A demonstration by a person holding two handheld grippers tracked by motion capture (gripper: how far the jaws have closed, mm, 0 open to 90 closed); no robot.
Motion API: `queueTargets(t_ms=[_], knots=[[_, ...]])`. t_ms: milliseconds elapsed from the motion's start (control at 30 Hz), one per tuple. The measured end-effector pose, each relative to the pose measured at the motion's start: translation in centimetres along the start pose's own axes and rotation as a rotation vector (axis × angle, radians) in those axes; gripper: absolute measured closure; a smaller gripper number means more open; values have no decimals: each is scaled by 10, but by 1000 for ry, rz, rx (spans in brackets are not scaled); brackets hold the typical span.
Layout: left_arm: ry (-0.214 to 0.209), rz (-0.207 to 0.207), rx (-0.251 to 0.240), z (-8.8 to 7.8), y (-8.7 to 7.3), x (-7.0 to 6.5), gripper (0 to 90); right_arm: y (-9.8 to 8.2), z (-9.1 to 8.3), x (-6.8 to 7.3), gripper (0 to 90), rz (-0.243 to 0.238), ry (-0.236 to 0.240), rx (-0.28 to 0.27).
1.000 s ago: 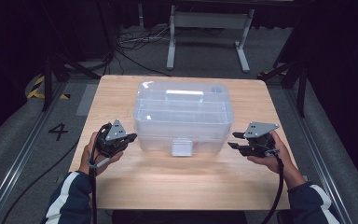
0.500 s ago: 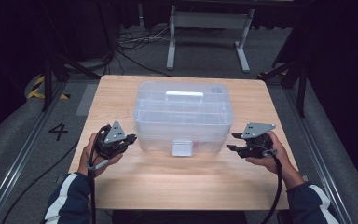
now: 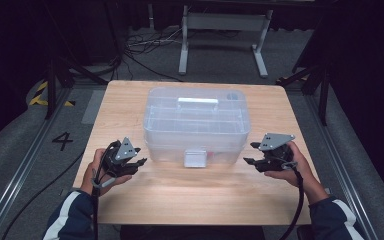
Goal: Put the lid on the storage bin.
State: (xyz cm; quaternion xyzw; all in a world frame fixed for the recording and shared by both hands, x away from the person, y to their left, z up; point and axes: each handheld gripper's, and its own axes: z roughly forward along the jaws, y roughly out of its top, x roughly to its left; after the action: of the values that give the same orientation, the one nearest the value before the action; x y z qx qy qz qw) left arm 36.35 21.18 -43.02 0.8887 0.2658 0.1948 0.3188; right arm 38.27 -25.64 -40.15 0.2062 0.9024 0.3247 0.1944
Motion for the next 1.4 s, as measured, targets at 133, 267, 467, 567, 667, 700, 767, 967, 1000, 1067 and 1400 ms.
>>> queueTargets(t_ms=[133,267,467,567,667,700,767,967,1000,1067,1400], knots=[[13,0,35,1,-6,-2,461,-5,-4,0,410,-7,-8,3],[27,-4,71,1,-14,-5,400,-9,-5,1,409,-19,-15,21],[37,-12,97,0,-27,-8,335,-16,-7,2,395,-26,-29,53],[41,-14,118,0,-34,-9,313,-21,-8,2,393,-23,-39,71],[47,-11,137,1,-41,-10,293,-27,-8,2,390,-14,-43,84],[49,-6,147,1,-44,-11,284,-30,-8,2,389,-12,-48,90],[50,-4,159,2,-48,-12,279,-35,-8,1,389,-4,-50,107],[41,-25,158,-1,-60,-12,262,-53,-10,0,385,34,-50,121],[40,-33,152,-2,-62,-12,259,-55,-11,0,381,36,-54,126],[29,-44,142,-4,-64,-12,257,-62,-15,-2,377,70,-50,116],[24,-113,116,-14,-84,-9,242,-87,-25,-3,355,103,-80,147]])
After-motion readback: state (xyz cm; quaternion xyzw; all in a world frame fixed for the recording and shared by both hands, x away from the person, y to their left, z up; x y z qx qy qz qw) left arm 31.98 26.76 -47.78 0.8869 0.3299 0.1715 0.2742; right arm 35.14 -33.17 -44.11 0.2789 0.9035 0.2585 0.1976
